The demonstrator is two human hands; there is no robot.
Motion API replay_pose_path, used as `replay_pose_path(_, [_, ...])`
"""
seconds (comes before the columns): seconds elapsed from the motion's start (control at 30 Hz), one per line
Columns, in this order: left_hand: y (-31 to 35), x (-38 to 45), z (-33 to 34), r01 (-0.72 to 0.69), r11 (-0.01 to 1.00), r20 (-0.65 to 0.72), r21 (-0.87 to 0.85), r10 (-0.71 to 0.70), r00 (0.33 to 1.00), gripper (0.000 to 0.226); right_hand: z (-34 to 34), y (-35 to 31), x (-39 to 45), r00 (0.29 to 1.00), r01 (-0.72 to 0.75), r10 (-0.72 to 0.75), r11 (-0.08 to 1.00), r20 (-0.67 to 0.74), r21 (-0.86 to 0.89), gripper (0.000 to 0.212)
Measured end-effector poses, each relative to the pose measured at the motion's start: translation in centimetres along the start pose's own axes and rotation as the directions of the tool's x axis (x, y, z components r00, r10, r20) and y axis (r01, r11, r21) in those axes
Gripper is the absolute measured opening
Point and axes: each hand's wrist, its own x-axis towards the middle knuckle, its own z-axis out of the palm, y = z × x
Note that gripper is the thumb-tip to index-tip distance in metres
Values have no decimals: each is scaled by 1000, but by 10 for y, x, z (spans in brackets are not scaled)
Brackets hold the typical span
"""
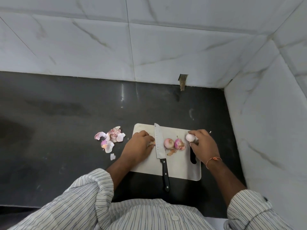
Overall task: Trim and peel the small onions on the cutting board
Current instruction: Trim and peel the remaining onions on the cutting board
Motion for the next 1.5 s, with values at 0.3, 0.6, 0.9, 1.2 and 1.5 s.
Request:
replay_pose_path(0.3, [-8, 3, 2, 8, 1000, -36, -19, -9, 999, 15, 3, 4, -5, 999, -37, 37, 998, -3, 54, 63])
replay_pose_path(0.6, [-4, -2, 3, -7, 1000, 30, 9, 6, 1000, 24, 7, -47, -46, 950, 93, -87, 996, -301, 8, 41])
replay_pose_path(0.9, [-16, -11, -4, 108, 994, 70, 5, -108, 992, 33, 58, -88, -113, 972, -143, 165, 980, 166, -138, 45])
replay_pose_path(1.2, [-91, -35, -74, 297, 954, -75, -33, -298, 952, 21, 74, -104, -119, 963, -228, 218, 973, 161, 47, 27])
replay_pose_path(1.5, [-61, -43, -74, 35, 997, -147, -68, -45, 988, 36, 77, -106, -140, 966, -259, 245, 934, 87, 247, 29])
